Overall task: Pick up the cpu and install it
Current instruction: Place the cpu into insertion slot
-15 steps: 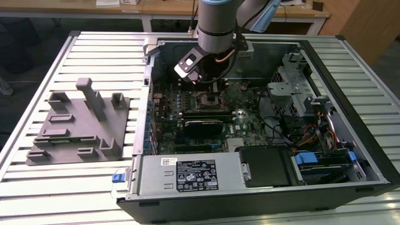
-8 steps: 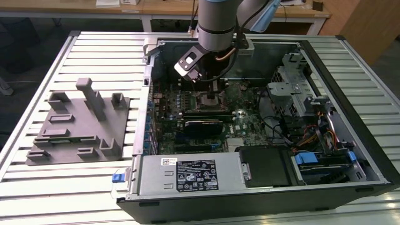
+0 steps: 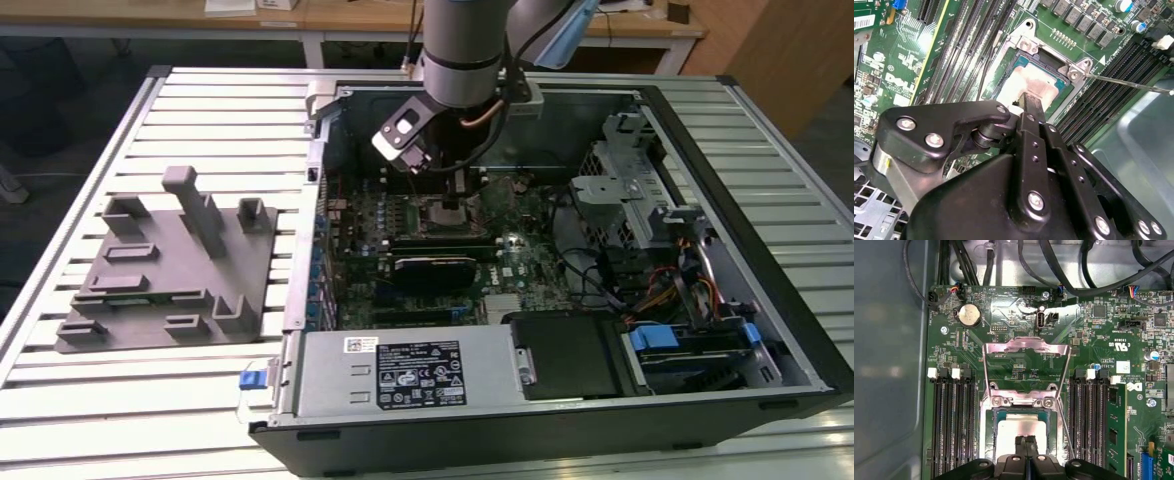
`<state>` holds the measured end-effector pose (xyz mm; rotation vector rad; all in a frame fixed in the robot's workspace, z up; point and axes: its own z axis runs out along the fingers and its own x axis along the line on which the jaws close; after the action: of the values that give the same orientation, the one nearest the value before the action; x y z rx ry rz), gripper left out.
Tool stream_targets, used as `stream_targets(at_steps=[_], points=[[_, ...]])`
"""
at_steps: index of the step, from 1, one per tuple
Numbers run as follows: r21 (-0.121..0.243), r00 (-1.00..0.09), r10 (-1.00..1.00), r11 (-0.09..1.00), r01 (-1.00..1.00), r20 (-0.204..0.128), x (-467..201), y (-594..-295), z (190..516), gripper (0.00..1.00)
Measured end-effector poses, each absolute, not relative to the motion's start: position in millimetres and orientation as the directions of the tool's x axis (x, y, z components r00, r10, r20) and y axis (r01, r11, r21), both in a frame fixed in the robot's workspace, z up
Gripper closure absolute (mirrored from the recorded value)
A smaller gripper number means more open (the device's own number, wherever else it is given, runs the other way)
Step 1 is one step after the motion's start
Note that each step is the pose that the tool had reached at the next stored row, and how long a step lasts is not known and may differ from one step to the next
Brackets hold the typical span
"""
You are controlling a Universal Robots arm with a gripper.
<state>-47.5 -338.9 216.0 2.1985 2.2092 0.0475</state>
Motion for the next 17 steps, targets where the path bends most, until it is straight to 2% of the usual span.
stream_targets(at_steps=[17], points=[[0.039,-0.005,1.000,0.005,0.999,0.004,-47.5,-338.9,220.9,0.89]])
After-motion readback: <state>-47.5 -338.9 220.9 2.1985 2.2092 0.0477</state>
